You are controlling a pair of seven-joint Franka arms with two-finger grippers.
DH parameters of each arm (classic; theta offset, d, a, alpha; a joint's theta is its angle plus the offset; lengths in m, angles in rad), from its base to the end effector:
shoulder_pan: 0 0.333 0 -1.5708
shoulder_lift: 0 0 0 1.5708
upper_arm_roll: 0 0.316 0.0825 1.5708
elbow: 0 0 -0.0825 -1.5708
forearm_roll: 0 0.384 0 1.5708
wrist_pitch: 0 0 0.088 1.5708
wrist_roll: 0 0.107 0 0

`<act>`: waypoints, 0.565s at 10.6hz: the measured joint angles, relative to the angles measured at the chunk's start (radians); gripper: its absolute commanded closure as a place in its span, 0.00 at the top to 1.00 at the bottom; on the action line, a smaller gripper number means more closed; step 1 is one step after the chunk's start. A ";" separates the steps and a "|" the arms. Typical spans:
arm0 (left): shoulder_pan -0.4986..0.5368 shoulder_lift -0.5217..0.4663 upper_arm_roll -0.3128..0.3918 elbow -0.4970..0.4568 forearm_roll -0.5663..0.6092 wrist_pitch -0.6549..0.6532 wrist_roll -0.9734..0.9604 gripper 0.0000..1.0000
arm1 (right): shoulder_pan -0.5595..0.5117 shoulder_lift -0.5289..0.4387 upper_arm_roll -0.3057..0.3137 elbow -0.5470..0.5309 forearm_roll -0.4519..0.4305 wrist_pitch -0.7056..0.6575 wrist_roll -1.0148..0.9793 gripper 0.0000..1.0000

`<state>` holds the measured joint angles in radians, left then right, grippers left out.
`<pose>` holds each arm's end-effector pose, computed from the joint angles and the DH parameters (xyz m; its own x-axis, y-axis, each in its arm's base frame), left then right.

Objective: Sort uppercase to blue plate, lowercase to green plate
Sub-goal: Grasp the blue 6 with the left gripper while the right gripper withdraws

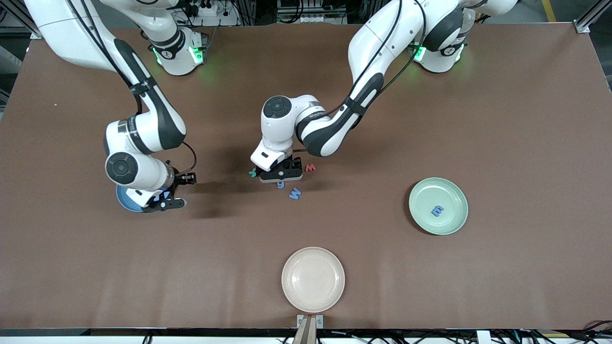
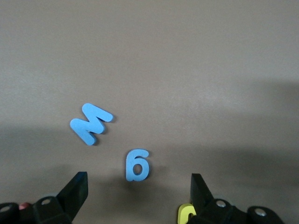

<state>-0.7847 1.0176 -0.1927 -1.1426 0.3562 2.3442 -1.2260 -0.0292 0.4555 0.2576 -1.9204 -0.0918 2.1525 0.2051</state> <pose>0.4835 -0.6187 0.2031 0.9711 0.1417 0.1919 0.1168 -0.9839 0.1353 0.5885 0.1275 0.2451 0.9756 0.0673 -0.2088 0.0677 -0.9977 -0.0052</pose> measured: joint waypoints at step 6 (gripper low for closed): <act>-0.032 0.024 0.060 0.006 0.000 0.010 -0.001 0.67 | -0.002 0.020 0.003 -0.009 0.172 0.033 0.044 0.46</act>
<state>-0.8170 1.0420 -0.1328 -1.1365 0.3562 2.3537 -1.2268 -0.0311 0.4755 0.2611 -1.9290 0.0807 2.1855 0.2492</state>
